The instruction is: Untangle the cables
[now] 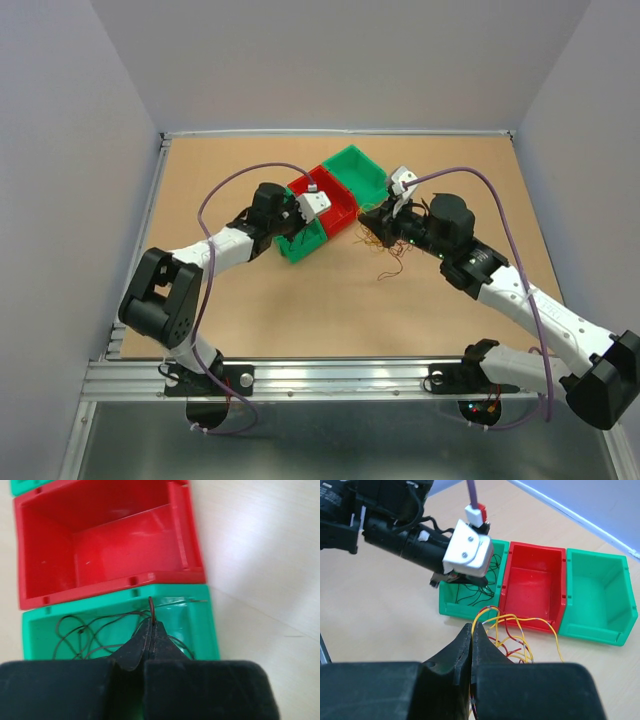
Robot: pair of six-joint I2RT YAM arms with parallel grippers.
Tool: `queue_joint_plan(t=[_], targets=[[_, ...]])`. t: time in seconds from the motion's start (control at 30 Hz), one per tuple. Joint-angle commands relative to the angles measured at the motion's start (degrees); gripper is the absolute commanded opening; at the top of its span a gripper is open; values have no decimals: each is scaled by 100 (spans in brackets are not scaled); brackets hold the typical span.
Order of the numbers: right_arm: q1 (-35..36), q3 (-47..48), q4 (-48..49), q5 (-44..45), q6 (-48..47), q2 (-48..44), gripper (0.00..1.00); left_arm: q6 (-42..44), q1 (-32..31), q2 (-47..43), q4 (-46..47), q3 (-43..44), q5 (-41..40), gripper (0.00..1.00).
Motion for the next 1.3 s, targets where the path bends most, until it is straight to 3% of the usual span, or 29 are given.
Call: queue_joint_plan(t=[0.0, 0.37, 0.5, 0.63, 0.8, 0.9, 1.1, 1.13, 1.27], targets=[[28, 195, 145, 88, -94, -178, 1, -248, 215, 278, -75, 424, -218, 0], [28, 221, 145, 281, -95, -107, 1, -3, 250, 947, -409, 627, -1467, 0], [28, 239, 145, 491, -77, -37, 1, -46, 259, 1018, -287, 628, -1669, 10], [28, 247, 172, 536, -59, -81, 1, -178, 268, 247, 205, 207, -1512, 41], [36, 230, 391, 396, 46, -169, 1, -301, 268, -606, 425, -137, -1318, 56], [28, 160, 610, 220, 142, -230, 1, -415, 268, -1290, 1038, -576, -1274, 72], [28, 98, 980, 70, 370, -309, 1, -600, 259, -2583, 1375, -1113, -879, 87], [28, 89, 1041, 114, 432, -318, 1, -626, 259, -2743, 1384, -1130, -600, 99], [28, -156, 1735, 351, 740, -493, 0, -583, 267, -3648, 1489, -1244, 850, 99]])
